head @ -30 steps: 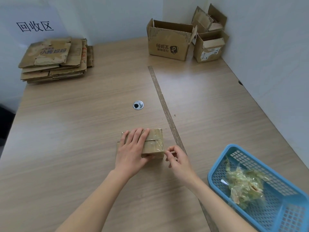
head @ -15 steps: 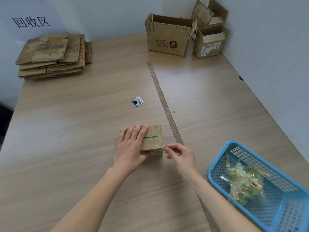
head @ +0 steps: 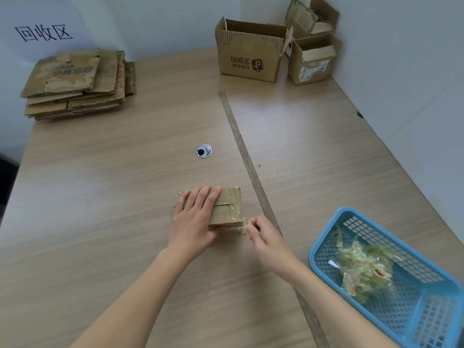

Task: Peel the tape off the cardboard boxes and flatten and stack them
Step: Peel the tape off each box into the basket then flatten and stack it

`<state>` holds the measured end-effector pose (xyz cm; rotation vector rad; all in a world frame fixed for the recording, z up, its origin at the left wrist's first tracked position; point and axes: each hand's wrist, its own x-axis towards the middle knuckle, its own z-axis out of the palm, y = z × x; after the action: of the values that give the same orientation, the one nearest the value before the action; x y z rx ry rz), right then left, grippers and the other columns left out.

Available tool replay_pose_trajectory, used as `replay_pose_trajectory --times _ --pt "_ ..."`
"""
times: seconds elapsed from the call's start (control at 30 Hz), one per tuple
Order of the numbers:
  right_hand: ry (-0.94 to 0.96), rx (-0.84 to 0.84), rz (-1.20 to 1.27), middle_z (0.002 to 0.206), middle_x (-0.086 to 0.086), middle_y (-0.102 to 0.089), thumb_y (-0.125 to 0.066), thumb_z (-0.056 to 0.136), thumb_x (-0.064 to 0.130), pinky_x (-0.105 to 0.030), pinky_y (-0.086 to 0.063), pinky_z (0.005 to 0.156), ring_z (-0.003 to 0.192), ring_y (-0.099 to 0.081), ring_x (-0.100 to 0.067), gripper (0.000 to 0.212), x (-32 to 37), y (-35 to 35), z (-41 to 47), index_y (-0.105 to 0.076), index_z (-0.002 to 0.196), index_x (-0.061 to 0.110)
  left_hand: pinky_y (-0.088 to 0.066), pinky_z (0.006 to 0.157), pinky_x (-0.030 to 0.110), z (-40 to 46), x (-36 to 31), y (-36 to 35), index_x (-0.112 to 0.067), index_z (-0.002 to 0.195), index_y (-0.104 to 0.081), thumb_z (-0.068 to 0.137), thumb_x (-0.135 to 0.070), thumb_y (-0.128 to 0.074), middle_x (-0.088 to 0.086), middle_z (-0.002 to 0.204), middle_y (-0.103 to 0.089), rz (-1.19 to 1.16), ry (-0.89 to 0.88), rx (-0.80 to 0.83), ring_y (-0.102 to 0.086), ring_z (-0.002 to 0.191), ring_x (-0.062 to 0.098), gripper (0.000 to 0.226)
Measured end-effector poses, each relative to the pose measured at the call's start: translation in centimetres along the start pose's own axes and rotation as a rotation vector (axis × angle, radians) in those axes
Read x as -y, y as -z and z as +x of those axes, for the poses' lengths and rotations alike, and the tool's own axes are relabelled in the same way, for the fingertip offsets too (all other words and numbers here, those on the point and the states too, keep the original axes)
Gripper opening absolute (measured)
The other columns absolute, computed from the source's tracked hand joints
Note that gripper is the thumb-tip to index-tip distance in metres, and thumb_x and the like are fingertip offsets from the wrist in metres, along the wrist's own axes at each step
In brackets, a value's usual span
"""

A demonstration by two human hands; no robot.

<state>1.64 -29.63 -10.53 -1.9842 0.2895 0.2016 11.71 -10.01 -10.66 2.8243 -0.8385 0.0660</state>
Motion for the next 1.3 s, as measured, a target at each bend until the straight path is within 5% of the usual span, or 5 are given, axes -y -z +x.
replay_pose_trajectory --times 0.3,0.6,0.73,1.0,1.3 --pt "-0.151 -0.054 0.076 0.083 0.002 -0.065 -0.049 0.105 0.032 -0.039 -0.054 0.071 0.064 -0.058 -0.013 0.022 3.3 2.6 5.1 -0.058 0.086 0.023 -0.021 0.122 0.046 -0.5 -0.6 -0.4 -0.024 0.154 -0.037 0.075 -0.073 -0.063 -0.003 0.153 -0.041 -0.005 -0.095 -0.038 -0.038 0.144 0.02 0.097" --pt "0.28 -0.021 0.008 0.143 0.013 -0.047 -0.076 0.087 0.04 -0.017 -0.039 0.107 0.134 -0.044 0.0 0.025 0.3 3.5 3.0 -0.074 0.111 0.033 -0.02 0.122 0.044 -0.6 -0.8 -0.4 -0.025 0.153 -0.039 0.072 -0.073 -0.067 -0.004 0.155 -0.042 -0.031 -0.104 -0.054 -0.037 0.145 0.018 0.098" --pt "0.352 0.037 -0.113 0.158 0.009 -0.041 -0.083 0.083 0.026 -0.019 -0.024 0.119 0.15 -0.028 -0.003 0.012 0.5 4.1 4.2 -0.072 0.089 0.024 -0.02 0.121 0.044 -0.5 -0.8 -0.4 -0.025 0.151 -0.04 0.066 -0.069 -0.077 -0.005 0.153 -0.045 -0.047 -0.106 -0.061 -0.037 0.144 0.016 0.103" --pt "0.29 -0.158 -0.216 0.068 0.014 -0.071 -0.067 0.098 0.025 -0.039 -0.055 0.065 0.064 -0.068 -0.007 0.019 3.5 4.9 6.5 -0.052 0.087 0.024 -0.02 0.123 0.042 -0.5 -1.1 -0.1 -0.03 0.151 -0.037 0.073 -0.077 -0.064 -0.014 0.151 -0.043 -0.078 -0.244 0.026 -0.035 0.146 0.012 0.094" --pt "0.467 -0.025 -0.36 0.112 0.005 -0.076 -0.081 0.087 0.026 -0.033 -0.055 0.089 0.1 -0.071 -0.01 0.011 2.1 5.4 2.8 -0.081 0.094 0.018 -0.02 0.125 0.042 -0.5 -1.2 0.2 -0.028 0.15 -0.041 0.068 -0.079 -0.065 -0.012 0.16 -0.039 -0.141 -0.22 0.047 -0.03 0.151 0.011 0.1"
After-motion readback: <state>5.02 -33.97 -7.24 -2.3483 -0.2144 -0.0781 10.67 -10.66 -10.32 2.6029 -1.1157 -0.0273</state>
